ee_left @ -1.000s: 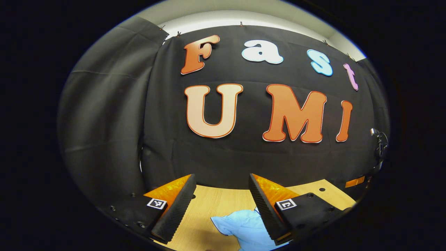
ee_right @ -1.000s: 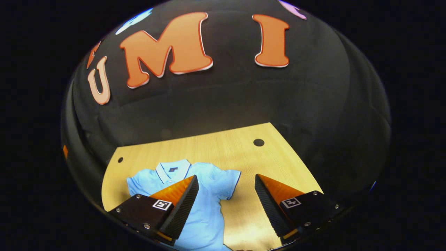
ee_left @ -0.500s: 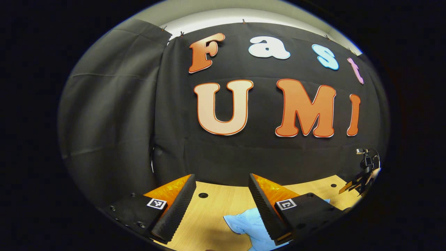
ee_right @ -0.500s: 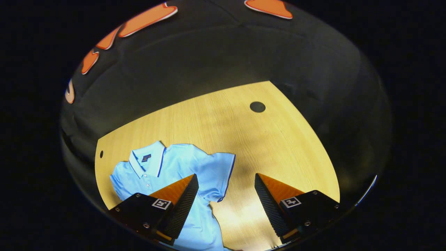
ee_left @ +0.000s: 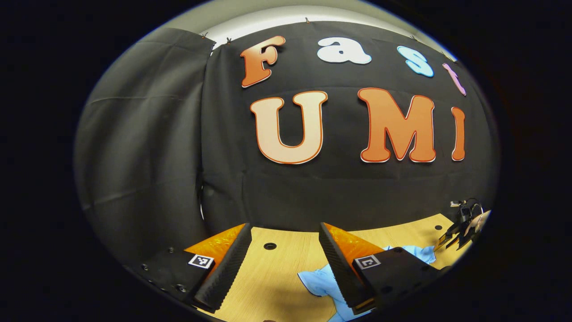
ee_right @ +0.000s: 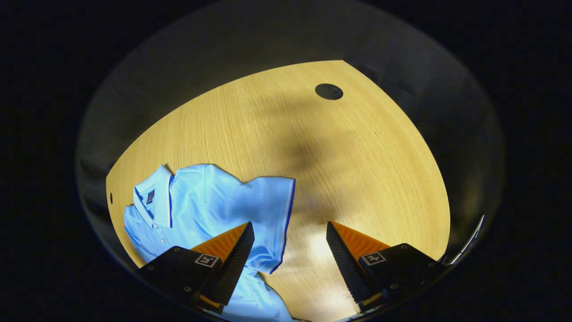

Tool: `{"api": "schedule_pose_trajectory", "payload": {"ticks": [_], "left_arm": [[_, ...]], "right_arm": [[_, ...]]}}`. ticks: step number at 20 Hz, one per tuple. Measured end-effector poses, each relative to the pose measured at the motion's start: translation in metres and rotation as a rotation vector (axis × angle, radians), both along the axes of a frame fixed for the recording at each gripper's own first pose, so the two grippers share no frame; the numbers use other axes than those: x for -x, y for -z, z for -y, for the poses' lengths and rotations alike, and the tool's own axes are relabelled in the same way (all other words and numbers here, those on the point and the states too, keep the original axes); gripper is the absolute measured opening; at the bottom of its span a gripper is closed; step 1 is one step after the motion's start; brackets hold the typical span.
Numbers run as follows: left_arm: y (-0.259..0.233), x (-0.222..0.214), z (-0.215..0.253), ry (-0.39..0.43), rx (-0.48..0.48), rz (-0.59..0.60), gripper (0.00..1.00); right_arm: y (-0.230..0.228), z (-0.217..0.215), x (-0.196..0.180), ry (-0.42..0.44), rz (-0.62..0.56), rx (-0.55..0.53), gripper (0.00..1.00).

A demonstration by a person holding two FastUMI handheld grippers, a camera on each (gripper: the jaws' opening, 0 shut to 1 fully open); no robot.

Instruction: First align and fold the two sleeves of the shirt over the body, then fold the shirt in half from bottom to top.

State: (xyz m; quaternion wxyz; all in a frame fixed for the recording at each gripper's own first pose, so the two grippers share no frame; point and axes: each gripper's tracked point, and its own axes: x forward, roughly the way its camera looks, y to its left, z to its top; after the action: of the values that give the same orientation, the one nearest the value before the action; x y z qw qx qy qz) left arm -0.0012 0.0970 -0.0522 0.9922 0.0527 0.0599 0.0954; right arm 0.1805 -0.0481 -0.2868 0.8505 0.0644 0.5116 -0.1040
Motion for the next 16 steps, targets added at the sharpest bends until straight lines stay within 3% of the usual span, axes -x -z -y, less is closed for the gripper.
{"api": "schedule_pose_trajectory", "payload": {"ticks": [5,9,10,13,15,16], "left_arm": [[0.006,-0.001,-0.012,-0.013,-0.001,-0.012,0.99],[0.012,0.001,-0.022,-0.026,0.024,-0.022,0.95],[0.013,0.002,-0.024,-0.032,0.027,-0.025,0.95],[0.014,0.004,-0.031,-0.044,0.028,-0.025,0.99],[0.015,0.006,-0.033,-0.048,0.036,-0.027,0.98],[0.016,0.006,-0.034,-0.048,0.042,-0.03,0.98]], "right_arm": [[0.018,-0.006,0.004,0.005,-0.054,0.007,0.99],[0.024,-0.01,0.007,0.039,-0.085,-0.012,0.9],[0.025,-0.009,0.007,0.041,-0.08,-0.001,0.81],[0.025,-0.006,0.007,0.036,-0.082,0.02,0.7],[0.026,-0.009,0.009,0.047,-0.091,0.017,0.55],[0.026,-0.008,0.011,0.053,-0.09,0.014,0.34]]}}
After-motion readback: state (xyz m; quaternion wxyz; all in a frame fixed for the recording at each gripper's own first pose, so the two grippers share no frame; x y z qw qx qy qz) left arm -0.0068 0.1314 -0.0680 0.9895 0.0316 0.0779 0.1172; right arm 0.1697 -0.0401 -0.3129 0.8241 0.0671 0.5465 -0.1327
